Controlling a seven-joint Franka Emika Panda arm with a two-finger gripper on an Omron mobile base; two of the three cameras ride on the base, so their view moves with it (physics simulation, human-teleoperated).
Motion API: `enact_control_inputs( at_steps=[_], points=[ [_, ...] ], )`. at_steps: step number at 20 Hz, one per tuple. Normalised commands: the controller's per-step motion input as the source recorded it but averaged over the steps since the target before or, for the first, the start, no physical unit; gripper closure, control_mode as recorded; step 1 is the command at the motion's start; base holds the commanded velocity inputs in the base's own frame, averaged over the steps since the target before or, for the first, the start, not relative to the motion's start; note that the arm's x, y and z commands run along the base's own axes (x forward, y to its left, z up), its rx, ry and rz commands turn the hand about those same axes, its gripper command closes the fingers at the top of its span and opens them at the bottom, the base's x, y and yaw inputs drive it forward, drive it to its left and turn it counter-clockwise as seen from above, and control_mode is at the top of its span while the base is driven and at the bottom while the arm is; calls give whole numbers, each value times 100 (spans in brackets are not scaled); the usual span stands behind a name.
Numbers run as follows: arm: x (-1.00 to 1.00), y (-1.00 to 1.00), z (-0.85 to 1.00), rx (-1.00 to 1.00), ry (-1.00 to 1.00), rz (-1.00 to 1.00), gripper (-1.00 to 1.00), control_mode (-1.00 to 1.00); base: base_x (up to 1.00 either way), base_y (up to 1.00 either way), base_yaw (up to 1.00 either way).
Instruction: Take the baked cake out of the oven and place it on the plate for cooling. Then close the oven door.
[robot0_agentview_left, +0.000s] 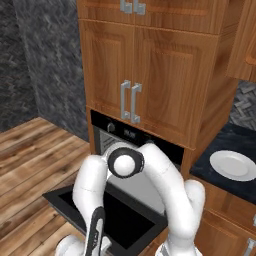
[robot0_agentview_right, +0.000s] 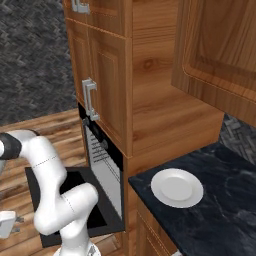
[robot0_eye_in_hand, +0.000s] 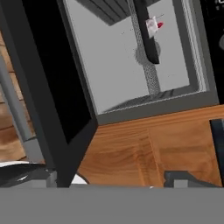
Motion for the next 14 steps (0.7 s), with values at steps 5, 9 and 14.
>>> enact_control_inputs(
  at_steps=[5, 9, 14],
  points=[
    [0, -28, 100, 14, -1, 0, -100, -100, 0, 0, 0],
    [21, -46, 100, 12, 0, -2, -100, -100, 0, 0, 0],
    [43, -62, 91, 8, 0, 0, -100, -100, 0, 0, 0]
  ],
)
